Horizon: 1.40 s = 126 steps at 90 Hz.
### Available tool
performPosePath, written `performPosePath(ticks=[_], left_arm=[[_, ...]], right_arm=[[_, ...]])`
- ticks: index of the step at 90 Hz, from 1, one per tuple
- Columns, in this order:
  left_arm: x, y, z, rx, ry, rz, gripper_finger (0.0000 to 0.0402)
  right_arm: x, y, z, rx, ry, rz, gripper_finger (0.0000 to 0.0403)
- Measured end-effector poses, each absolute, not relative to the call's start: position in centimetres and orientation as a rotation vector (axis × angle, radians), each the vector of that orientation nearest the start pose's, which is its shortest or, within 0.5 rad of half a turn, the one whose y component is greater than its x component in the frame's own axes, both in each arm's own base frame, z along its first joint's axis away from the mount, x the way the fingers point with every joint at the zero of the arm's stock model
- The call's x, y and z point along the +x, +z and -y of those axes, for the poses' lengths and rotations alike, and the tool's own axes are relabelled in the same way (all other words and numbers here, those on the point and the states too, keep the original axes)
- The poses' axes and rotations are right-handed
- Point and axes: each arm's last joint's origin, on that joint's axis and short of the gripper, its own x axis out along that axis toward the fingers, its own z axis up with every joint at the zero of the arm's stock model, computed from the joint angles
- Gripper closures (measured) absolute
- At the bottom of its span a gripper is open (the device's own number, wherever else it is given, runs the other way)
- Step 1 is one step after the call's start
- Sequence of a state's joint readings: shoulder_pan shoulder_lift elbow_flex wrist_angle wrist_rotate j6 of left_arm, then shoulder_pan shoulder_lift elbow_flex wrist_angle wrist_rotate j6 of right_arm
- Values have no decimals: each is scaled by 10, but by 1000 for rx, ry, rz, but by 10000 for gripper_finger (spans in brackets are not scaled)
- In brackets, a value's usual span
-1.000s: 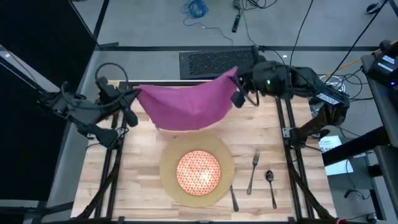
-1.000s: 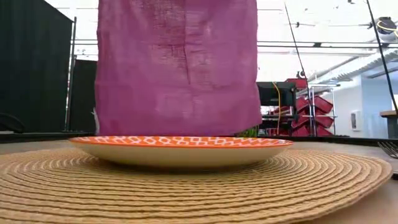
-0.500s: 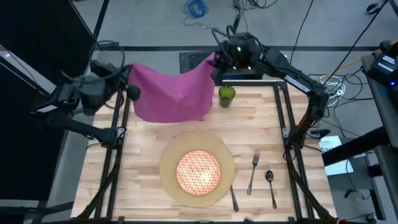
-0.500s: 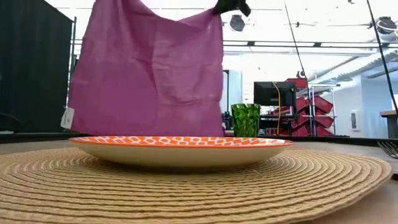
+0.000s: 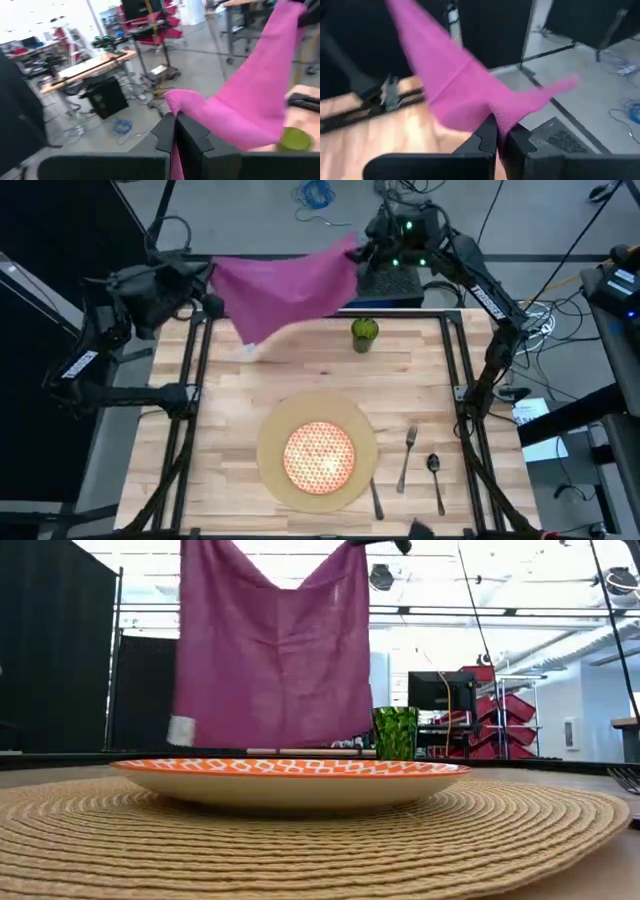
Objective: Set table place
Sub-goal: Fold the purple table napkin
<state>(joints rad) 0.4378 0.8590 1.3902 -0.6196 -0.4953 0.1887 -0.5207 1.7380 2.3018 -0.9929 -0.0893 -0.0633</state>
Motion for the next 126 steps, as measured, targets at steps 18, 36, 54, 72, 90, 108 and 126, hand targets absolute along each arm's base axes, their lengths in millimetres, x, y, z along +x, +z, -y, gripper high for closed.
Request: performPosePath(ticks=[18, 36, 54, 72, 90, 108, 126], left_arm=[[68, 447, -41, 125, 920, -58, 402], [52, 433, -35, 111, 928, -61, 402], [53, 439, -35, 171, 945, -112, 402], [67, 445, -44, 240, 992, -113, 402], [72, 446, -57, 258, 1042, -128, 402], [75, 441, -76, 190, 1009, -144, 402], [77, 420, -89, 74, 918, -200, 402]], right_arm=[[284, 516, 130, 4, -387, -403, 403], [287, 512, 136, 14, -413, -396, 403], [301, 495, 164, 65, -412, -398, 403], [322, 477, 197, 102, -381, -353, 403], [324, 466, 215, 126, -400, -376, 403], [324, 465, 214, 141, -375, -392, 403], [334, 452, 184, 134, -305, -538, 403]])
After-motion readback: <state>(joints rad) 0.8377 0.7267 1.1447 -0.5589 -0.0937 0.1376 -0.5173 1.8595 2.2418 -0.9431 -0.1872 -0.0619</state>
